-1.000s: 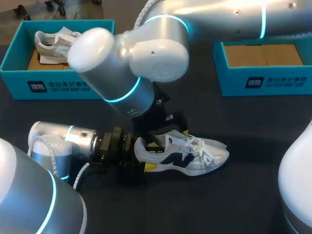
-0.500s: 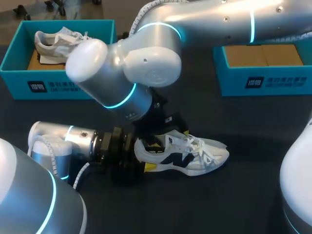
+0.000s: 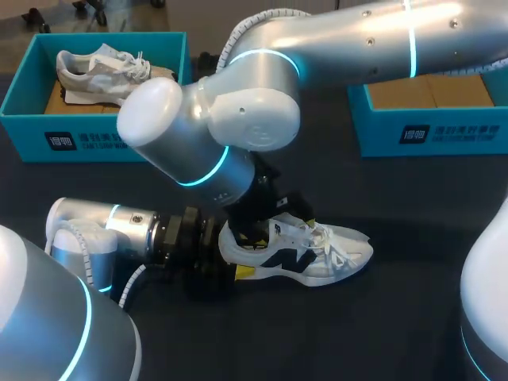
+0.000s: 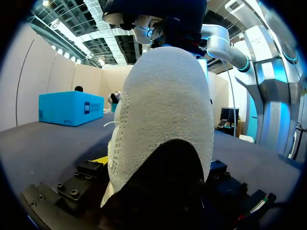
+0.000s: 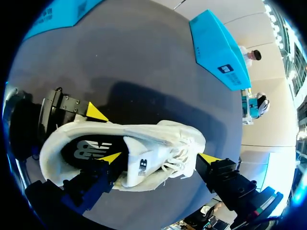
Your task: Take the shoe out of the shoebox, open the shoe tongue, remove and reinsert the insole, then place the shoe into the shoebox
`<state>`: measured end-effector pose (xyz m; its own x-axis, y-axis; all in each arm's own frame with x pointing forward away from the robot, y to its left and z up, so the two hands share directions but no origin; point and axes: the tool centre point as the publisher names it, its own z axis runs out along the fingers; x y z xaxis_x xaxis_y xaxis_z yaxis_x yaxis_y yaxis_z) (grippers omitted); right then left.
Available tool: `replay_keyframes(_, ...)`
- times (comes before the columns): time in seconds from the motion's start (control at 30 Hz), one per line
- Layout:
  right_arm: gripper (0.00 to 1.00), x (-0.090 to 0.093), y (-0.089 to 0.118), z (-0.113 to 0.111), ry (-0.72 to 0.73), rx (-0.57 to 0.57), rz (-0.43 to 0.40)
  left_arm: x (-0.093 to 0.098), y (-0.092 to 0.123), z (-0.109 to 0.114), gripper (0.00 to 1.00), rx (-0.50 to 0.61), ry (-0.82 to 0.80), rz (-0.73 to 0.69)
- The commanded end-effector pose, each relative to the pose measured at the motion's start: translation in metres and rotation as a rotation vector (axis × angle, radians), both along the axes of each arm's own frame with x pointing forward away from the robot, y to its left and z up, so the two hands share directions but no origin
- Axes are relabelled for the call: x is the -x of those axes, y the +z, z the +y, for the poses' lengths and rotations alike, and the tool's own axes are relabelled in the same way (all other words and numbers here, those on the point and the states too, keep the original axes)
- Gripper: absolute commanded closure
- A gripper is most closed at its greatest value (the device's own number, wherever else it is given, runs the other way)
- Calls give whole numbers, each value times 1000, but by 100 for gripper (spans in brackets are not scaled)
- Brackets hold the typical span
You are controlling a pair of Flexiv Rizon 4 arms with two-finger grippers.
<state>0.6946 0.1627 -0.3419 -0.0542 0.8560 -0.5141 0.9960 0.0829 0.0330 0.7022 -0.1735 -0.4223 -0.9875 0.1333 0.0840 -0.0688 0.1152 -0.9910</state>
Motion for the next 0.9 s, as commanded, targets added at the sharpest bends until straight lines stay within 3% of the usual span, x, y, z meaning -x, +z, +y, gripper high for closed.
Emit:
replay_keyframes(0.03, 0, 8, 2, -11, -124, -30, -84, 0, -1, -1, 100, 0, 3, 0)
replay_keyframes(0.27, 0, 9, 8, -20, -159, -99, -71, 0, -1, -1, 100, 0, 3, 0)
replay_keyframes(0.3, 21, 9, 8, -20, -160, -107, -65, 0, -1, -1, 100, 0, 3, 0)
replay_keyframes(0.33, 31, 9, 8, -21, -160, -118, -61, 0, -1, -1, 100, 0, 3, 0)
replay_keyframes(0.37, 34, 9, 9, -21, -159, -128, -61, 0, -1, -1, 100, 0, 3, 0)
replay_keyframes(0.47, 58, 9, 9, -22, -159, -142, -51, 0, -1, -1, 100, 0, 3, 0)
replay_keyframes(0.6, 66, 9, 11, -24, -149, -165, -32, 0, -1, -1, 100, 0, 3, 0)
replay_keyframes(0.67, 75, 9, 13, -24, -140, -171, -16, 0, -1, -1, 100, 0, 3, 0)
replay_keyframes(0.8, 76, 8, 15, -25, -113, -186, 17, 0, -1, -1, 100, 0, 3, 0)
replay_keyframes(0.9, 88, 7, 17, -26, -98, -201, 34, 0, -1, -1, 100, 0, 3, 0)
